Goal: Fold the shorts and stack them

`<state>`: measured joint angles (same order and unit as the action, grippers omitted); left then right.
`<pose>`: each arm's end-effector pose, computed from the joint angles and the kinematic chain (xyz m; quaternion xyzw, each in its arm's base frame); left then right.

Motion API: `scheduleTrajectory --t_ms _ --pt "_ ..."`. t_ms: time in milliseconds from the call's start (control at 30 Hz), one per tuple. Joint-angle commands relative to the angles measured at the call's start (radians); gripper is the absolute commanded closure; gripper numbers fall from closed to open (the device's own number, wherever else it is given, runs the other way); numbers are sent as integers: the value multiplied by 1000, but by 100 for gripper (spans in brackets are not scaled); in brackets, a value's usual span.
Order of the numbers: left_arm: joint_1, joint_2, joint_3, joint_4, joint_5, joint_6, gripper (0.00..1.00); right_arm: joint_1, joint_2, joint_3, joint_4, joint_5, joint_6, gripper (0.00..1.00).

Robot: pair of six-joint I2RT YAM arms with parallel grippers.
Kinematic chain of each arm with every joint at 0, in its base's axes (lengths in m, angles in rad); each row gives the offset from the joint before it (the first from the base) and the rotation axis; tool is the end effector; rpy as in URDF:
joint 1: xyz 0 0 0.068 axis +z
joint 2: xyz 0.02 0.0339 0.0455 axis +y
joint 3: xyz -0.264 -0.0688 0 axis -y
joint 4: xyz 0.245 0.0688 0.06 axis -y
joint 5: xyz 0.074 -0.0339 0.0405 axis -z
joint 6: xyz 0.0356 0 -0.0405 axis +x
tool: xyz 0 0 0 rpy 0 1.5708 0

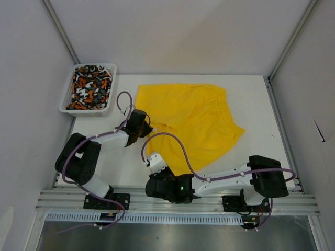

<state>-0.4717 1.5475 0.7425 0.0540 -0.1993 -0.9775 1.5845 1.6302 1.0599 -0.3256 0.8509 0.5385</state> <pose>0.2762 -0.1330 0.1681 -0.2667 0.8737 -0.1945 0.3574 0.0222 0.3355 0.2192 -0.3109 0.8128 0.0734 0.4871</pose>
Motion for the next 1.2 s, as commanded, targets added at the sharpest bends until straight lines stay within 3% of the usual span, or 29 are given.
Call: scheduleTrajectory --t_ms 0,367,533,633,667,700,867,1033,1067,1100,1167 --pt "45 43 63 43 -11 49 85 25 -39 -8 -1 33 23 100" --pt "114 48 133 0 9 103 81 32 -47 -20 -9 25 32 100" --pt "117 -38 80 -11 -23 128 78 29 -10 -2 37 -64 -12 82" --pt "127 -76 55 -20 -34 138 77 28 2 2 124 -153 -76 65" --pt "134 -81 51 -22 -37 141 77 28 3 5 147 -224 -95 53" --pt "139 -84 49 -26 -38 149 77 26 5 6 163 -249 -107 48" --pt "191 -102 38 -88 -31 166 77 -14 -32 17 122 -259 -51 46" --pt "202 -191 12 -115 3 217 76 -202 -244 -96 37 -282 75 44" --pt "199 -234 -6 -117 26 226 75 -237 -283 -124 27 -292 92 37" --pt "194 -259 -29 -117 70 238 73 -276 -327 -179 13 -299 139 34" --pt "158 -308 -67 -111 110 253 56 -400 -456 -230 -35 -312 182 27"
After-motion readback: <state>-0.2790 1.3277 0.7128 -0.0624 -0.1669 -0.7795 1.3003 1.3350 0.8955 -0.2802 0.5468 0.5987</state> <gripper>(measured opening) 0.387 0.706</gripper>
